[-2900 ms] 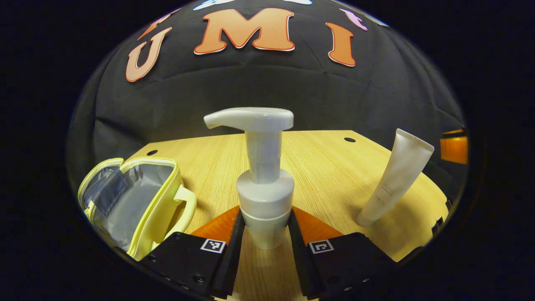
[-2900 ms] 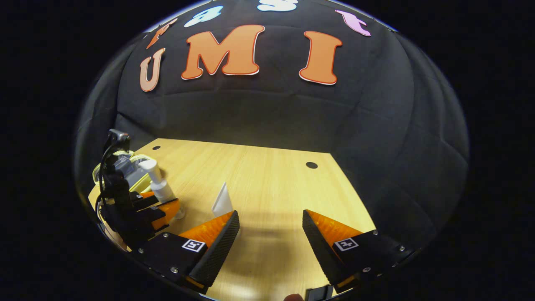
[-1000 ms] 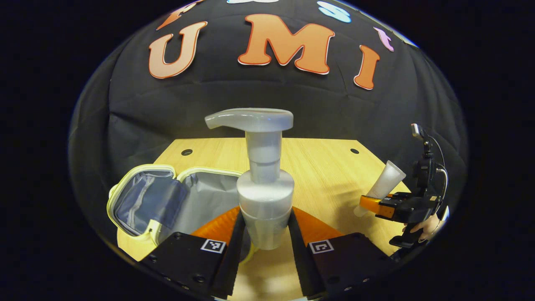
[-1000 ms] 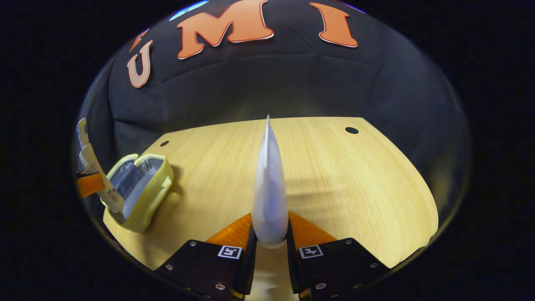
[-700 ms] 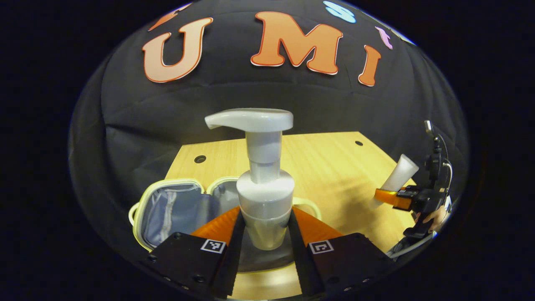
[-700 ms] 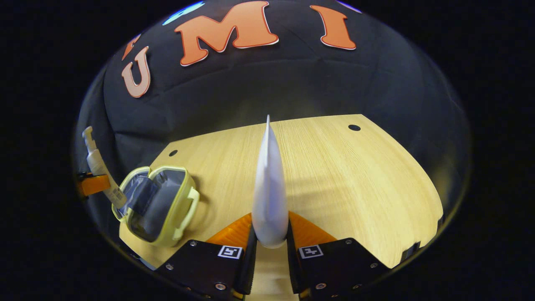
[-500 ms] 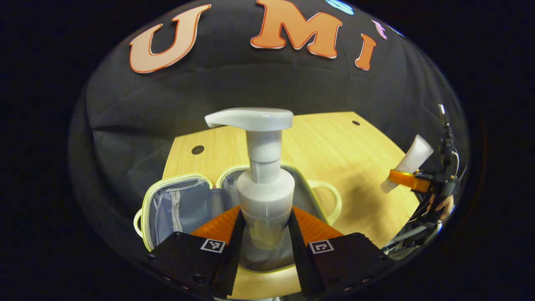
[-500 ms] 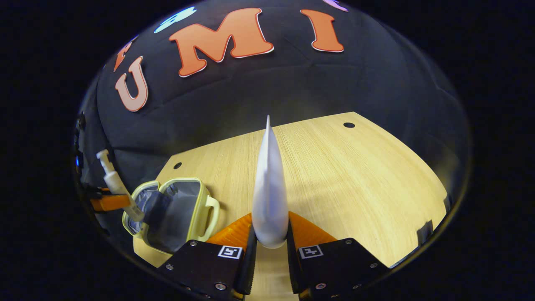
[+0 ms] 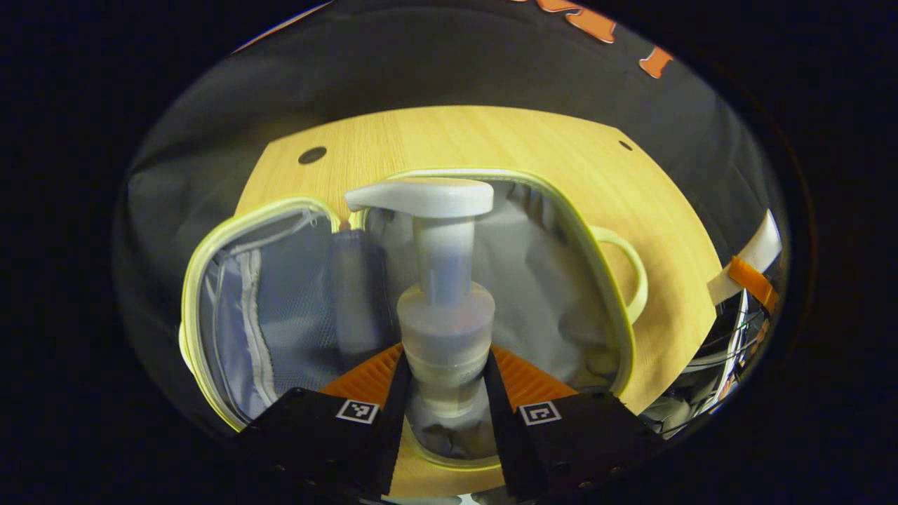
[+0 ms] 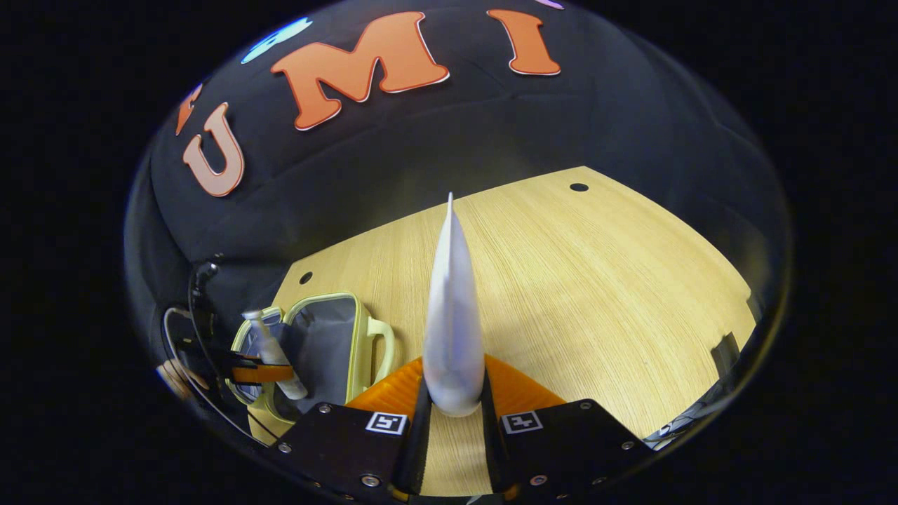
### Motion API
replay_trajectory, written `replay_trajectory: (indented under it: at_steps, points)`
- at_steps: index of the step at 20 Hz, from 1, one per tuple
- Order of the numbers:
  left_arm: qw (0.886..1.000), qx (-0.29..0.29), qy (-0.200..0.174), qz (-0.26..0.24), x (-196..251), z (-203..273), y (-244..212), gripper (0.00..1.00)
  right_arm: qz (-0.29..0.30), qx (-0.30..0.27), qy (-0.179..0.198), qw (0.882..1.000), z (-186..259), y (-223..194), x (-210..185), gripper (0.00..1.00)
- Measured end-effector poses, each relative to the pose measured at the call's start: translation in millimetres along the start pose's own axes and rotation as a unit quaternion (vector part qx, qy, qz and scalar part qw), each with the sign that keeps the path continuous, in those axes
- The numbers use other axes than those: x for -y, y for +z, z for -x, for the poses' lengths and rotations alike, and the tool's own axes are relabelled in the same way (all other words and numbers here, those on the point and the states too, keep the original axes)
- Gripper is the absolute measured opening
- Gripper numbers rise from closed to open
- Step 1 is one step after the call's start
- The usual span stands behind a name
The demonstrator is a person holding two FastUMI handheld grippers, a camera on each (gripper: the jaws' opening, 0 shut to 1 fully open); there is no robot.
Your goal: First open the suitcase, pack the skin care products into it, and then close the suitcase.
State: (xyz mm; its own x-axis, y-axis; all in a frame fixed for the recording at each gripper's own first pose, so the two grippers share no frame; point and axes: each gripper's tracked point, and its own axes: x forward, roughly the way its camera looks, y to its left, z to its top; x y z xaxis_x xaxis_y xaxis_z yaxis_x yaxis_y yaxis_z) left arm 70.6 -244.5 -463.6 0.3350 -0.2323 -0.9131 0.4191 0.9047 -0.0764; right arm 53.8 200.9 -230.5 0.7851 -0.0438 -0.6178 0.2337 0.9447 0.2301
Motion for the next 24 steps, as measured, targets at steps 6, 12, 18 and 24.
replay_trajectory:
  at_steps: [6, 12, 18, 24]
  points:
    - [1.0, -0.021, 0.003, -0.022, 3, -28, 14, 0.58, 0.004, -0.015, 0.003, 1.0, 3, -3, -5, 0.35]
    - [0.999, -0.036, -0.007, -0.005, 9, -42, 10, 0.62, 0.013, -0.026, 0.01, 1.0, 6, -2, -16, 0.35]
    - [1.0, 0.014, -0.017, -0.001, 22, -19, 26, 1.0, 0.029, -0.041, 0.044, 0.998, 5, 6, -54, 0.3]
    - [0.988, 0.157, -0.001, 0.0, 5, 72, 60, 0.99, 0.057, -0.08, 0.112, 0.989, 5, 10, -130, 0.35]
